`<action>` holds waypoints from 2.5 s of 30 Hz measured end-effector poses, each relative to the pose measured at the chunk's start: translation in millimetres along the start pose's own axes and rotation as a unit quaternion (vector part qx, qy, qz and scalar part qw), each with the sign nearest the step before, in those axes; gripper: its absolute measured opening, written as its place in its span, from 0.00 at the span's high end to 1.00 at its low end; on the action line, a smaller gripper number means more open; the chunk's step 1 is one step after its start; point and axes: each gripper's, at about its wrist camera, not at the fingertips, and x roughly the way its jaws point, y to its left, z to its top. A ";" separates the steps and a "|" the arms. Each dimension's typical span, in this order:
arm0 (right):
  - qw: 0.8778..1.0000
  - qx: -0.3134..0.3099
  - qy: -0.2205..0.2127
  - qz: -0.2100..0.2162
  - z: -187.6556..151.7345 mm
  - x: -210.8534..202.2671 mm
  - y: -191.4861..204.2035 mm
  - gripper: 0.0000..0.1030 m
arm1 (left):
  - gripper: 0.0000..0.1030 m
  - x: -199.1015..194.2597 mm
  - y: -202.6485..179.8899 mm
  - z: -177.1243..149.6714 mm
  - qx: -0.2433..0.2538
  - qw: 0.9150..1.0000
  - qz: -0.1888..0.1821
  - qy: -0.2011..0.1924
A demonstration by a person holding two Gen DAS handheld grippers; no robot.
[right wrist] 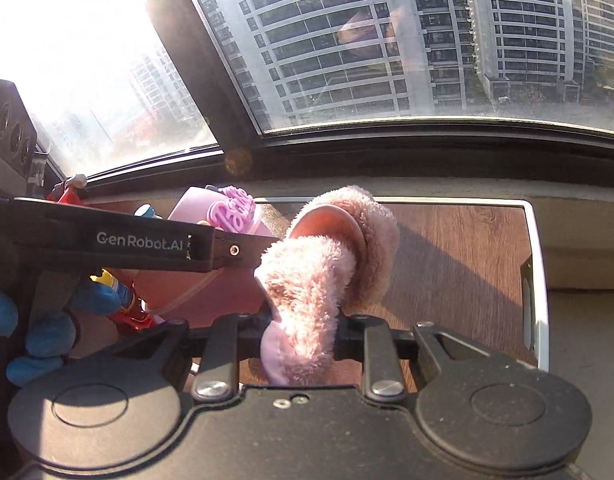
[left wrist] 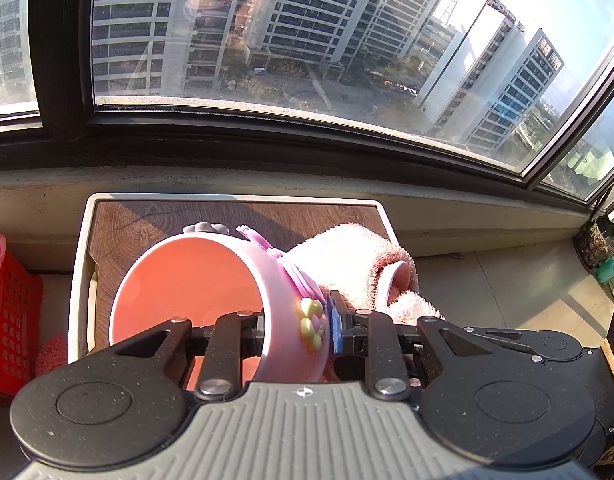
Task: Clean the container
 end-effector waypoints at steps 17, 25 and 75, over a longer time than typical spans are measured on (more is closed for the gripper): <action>0.996 -0.067 0.030 0.054 -7.8 -1.1 20.2 0.82 | 0.77 -2.8 3.2 -0.8 0.004 1.000 0.020 -0.006; 0.999 -0.032 0.013 -0.025 -1.2 -0.9 -0.5 0.82 | 0.77 -5.8 -5.4 -3.2 0.016 1.000 0.008 -0.008; 0.992 -0.114 0.017 0.048 -9.9 -10.3 31.7 0.82 | 0.77 -7.5 1.8 1.3 0.014 1.000 0.014 -0.006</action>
